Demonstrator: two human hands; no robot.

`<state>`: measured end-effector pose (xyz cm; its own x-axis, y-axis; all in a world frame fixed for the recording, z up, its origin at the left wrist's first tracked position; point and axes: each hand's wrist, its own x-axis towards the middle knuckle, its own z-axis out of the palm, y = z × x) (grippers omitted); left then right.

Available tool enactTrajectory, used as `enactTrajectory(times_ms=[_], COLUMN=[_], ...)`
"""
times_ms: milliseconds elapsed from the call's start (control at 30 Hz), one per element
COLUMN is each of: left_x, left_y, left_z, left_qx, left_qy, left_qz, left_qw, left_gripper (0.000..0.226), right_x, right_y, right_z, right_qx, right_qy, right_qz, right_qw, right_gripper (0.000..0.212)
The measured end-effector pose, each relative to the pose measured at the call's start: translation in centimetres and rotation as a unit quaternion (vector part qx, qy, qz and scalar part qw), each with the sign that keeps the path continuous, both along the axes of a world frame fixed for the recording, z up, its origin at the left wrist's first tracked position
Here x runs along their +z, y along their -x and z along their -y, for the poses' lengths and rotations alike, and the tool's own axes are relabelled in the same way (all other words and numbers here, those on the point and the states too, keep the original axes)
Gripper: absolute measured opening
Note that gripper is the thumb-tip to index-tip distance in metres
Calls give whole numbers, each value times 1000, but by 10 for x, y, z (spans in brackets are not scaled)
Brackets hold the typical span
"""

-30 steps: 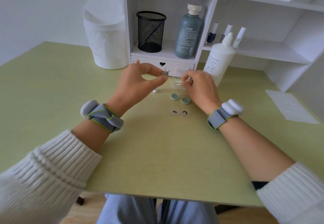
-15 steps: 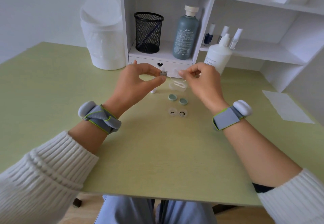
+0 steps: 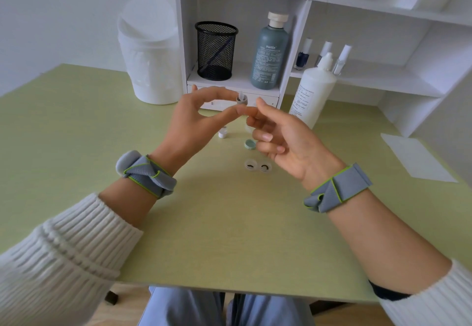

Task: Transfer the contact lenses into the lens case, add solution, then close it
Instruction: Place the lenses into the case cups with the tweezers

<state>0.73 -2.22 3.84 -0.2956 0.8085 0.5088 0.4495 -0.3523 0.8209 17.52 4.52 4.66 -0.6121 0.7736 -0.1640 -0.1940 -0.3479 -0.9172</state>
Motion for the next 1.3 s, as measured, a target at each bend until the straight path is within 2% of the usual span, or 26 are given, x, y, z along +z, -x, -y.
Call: enactTrajectory(times_ms=[200, 500, 567, 700, 833, 900, 1033, 1167, 1300], left_x=[-3, -4, -3, -2, -12, -17, -26, -33, -35], left_y=[-2, -4, -4, 1, 9, 10, 12, 17, 17], left_z=[0, -2, -1, -3, -10, -13, -16, -20, -22], left_qx=[-5, -20, -26, -9, 30, 33, 59, 80, 86], left_qy=[-5, -10, -6, 19, 107, 145, 167, 161, 156], left_qz=[-4, -15, -22, -37, -54, -70, -122, -111, -89], left_qw=[1000, 1000, 999, 999, 992, 986, 977, 978, 980], left_gripper=[15, 16, 24, 54, 78, 84, 72, 46, 33], right_x=[0, 0, 0, 2, 4, 3, 0, -1, -3], right_y=[3, 4, 4, 0, -5, -7, -9, -9, -8], right_z=[7, 10, 10, 5, -2, -4, -8, -10, -12], right_qx=[72, 78, 77, 46, 28, 17, -18, -53, -80], right_qy=[45, 93, 94, 94, 99, 104, 109, 75, 27], right_qz=[-56, -90, -94, -111, -129, -135, -135, -117, -90], right_qw=[995, 988, 988, 988, 986, 985, 985, 989, 992], right_gripper=[27, 24, 23, 21, 14, 9, 9, 8, 8])
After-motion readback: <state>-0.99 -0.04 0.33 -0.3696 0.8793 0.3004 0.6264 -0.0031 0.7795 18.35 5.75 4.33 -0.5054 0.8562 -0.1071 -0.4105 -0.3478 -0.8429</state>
